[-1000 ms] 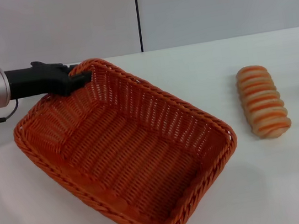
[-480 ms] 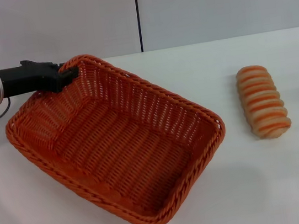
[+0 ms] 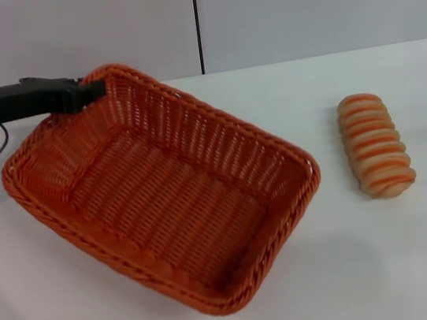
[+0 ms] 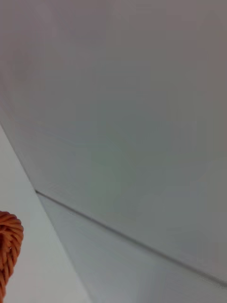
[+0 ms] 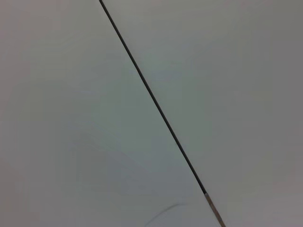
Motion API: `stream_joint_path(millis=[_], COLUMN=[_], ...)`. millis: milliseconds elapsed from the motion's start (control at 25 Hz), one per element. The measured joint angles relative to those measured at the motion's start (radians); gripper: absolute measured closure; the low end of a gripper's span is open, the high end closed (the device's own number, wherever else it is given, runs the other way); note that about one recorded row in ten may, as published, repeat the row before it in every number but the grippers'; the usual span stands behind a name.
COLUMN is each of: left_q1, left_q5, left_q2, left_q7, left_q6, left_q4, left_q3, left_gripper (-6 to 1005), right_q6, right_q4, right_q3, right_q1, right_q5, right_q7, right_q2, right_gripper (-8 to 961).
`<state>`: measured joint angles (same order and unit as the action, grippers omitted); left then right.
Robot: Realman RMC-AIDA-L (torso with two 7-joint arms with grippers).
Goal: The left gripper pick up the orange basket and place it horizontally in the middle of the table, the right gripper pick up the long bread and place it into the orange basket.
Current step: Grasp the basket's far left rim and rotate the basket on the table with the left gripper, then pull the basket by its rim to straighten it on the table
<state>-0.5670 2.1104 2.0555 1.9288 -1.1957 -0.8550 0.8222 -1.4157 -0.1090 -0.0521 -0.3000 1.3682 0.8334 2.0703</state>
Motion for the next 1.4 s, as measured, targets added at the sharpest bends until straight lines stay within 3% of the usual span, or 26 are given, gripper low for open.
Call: stream_joint_path(millis=[200, 400, 600, 1000, 1400], left_q1=[0.030, 0.058, 0.096, 0.222, 0.252], left_q5=[-0.002, -0.004, -0.012, -0.149, -0.174], left_q2=[0.000, -0.002, -0.002, 0.006, 0.014], left_q7=[0.201, 0.300, 0.333, 0.343, 0.323], left_q6=[-0.004, -0.027, -0.061, -0.098, -0.114], left_q4=[-0.061, -0.082, -0.084, -0.081, -0.054], left_q3=[-0.009, -0.084, -0.127, -0.116, -0.113], left_gripper=[815, 817, 816, 809, 801], right_q6=[0.000, 0.013, 0.027, 0.054, 0.076], right_q4=[0.000, -0.002, -0.004, -0.006, -0.006], right_q3=[0.005, 0.011, 0.011, 0.010, 0.003], right_q1=[0.000, -0.003, -0.010, -0.033, -0.049], right_q5=[0.000, 0.000, 0.000, 0.000, 0.003], right_q7=[0.000, 0.001, 0.001, -0.004, -0.007], right_q2=[-0.001, -0.001, -0.002, -0.004, -0.004], right_gripper=[321, 321, 320, 320, 319])
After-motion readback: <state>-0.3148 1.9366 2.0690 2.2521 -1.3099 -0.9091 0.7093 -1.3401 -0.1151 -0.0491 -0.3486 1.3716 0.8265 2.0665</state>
